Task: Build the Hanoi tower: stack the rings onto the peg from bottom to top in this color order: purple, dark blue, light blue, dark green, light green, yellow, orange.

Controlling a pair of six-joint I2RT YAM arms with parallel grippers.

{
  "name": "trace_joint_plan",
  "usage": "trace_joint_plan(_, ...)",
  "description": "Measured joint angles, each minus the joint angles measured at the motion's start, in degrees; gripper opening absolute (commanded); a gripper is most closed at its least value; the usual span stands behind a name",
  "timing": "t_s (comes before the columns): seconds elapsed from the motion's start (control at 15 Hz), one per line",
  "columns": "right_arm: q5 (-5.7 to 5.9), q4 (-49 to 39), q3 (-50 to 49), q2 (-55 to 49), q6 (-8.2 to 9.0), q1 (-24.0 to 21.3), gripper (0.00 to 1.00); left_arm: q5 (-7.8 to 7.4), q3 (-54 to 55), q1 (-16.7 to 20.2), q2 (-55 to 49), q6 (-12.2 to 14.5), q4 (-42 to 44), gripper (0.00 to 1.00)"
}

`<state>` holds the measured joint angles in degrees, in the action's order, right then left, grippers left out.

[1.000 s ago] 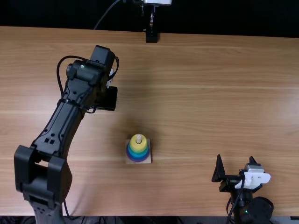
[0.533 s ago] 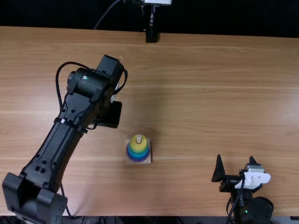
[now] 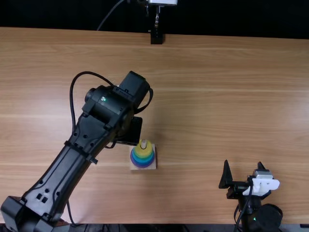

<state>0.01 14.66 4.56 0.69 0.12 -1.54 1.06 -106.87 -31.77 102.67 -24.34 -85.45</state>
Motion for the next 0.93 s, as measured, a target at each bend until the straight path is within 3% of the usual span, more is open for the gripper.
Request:
trace_joint_plan(0.47,0.02,0.0,0.0,0.0,0.0,0.0,1.0,-0.02,0.0,-5.6,-0.9,-5.6,0.5,0.0)
trace_joint_plan(0.93,0.02,0.0,0.0,0.0,-0.02,0.0,1.0,0.0,0.0,-7.8,-0.9,-7.3,0.8,0.0)
